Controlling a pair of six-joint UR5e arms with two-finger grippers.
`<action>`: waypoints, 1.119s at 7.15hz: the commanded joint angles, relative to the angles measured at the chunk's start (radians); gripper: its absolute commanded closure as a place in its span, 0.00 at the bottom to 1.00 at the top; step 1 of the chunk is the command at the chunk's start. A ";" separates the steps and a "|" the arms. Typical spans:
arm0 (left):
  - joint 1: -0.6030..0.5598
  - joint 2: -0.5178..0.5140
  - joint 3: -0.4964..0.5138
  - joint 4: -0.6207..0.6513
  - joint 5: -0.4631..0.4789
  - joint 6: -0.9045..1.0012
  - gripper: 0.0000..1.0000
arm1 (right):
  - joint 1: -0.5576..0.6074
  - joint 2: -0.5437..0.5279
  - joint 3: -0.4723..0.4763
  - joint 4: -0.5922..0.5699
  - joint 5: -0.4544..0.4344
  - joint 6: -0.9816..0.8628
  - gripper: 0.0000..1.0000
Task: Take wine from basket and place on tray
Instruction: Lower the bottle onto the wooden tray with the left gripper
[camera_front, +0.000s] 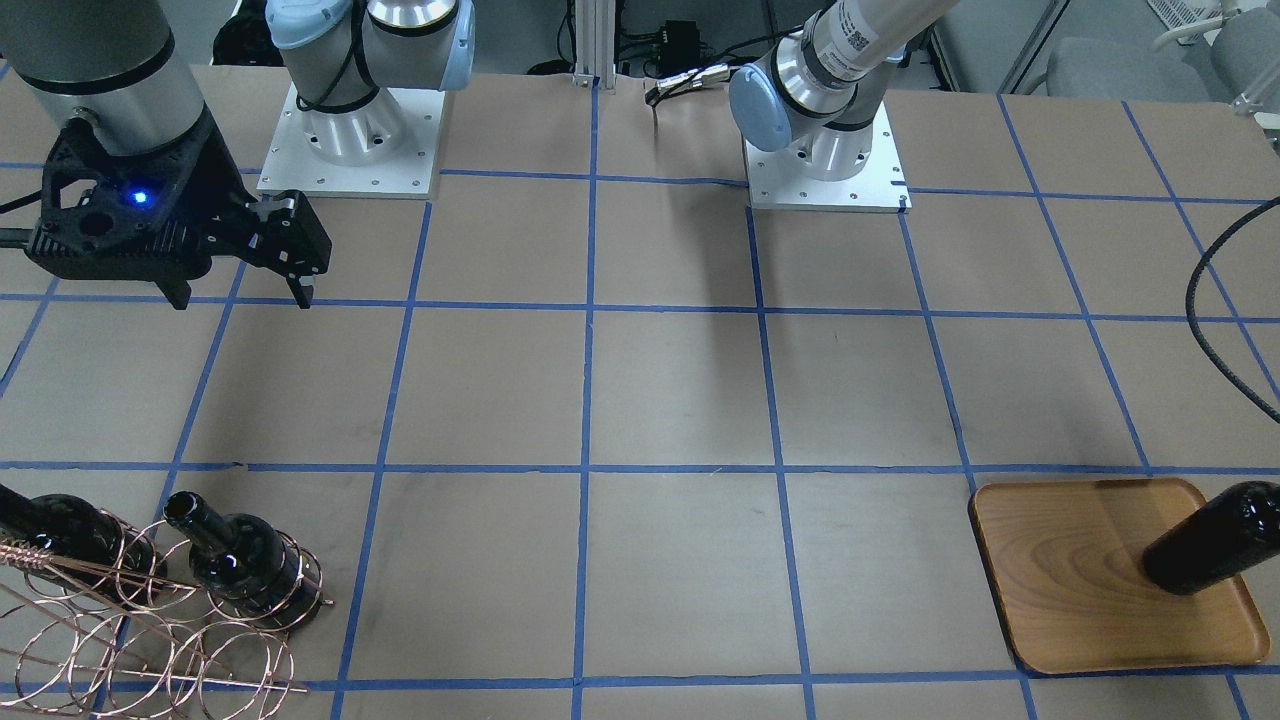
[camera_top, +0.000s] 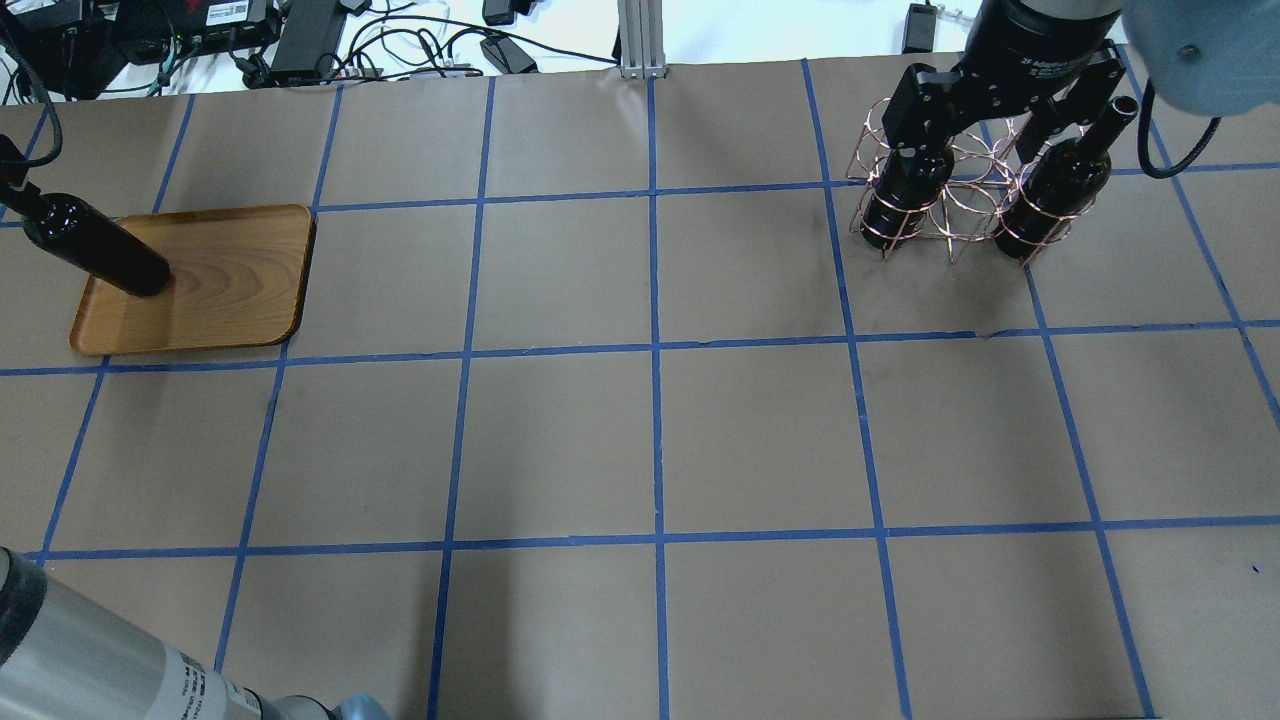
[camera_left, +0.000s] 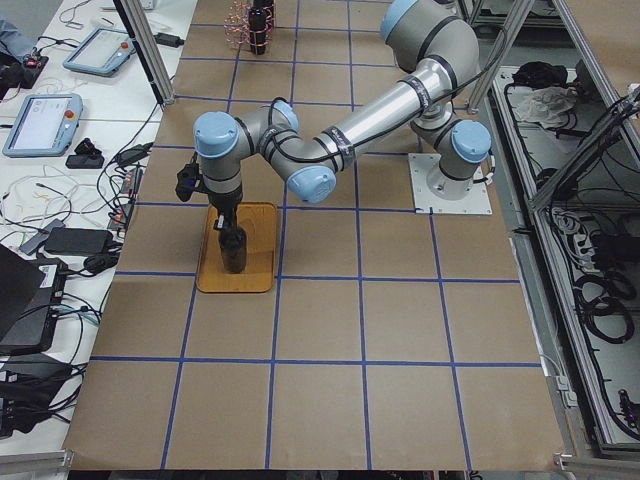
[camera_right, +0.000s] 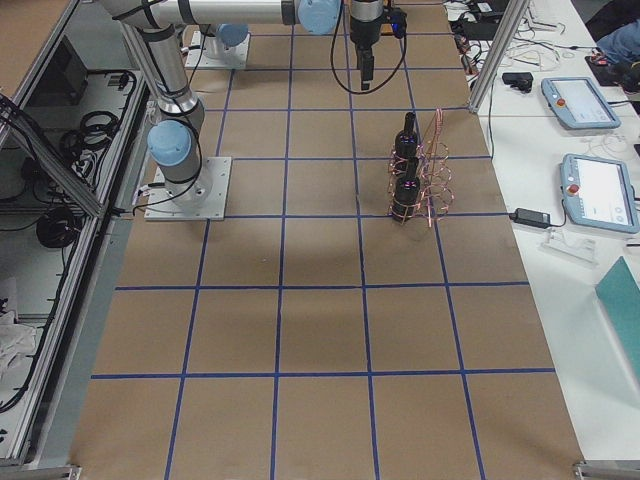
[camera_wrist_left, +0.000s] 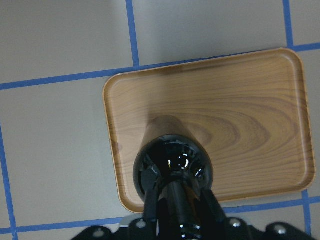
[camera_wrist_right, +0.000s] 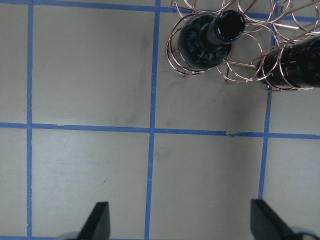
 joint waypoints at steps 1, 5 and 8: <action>0.002 0.001 -0.001 0.000 -0.002 -0.002 0.66 | 0.000 0.000 0.000 0.000 -0.001 0.002 0.00; 0.011 0.008 -0.002 -0.002 0.000 -0.007 0.19 | 0.003 -0.009 -0.001 0.011 -0.002 -0.001 0.00; -0.031 0.108 -0.002 -0.151 0.005 -0.017 0.19 | 0.003 -0.014 0.002 0.018 0.002 -0.007 0.00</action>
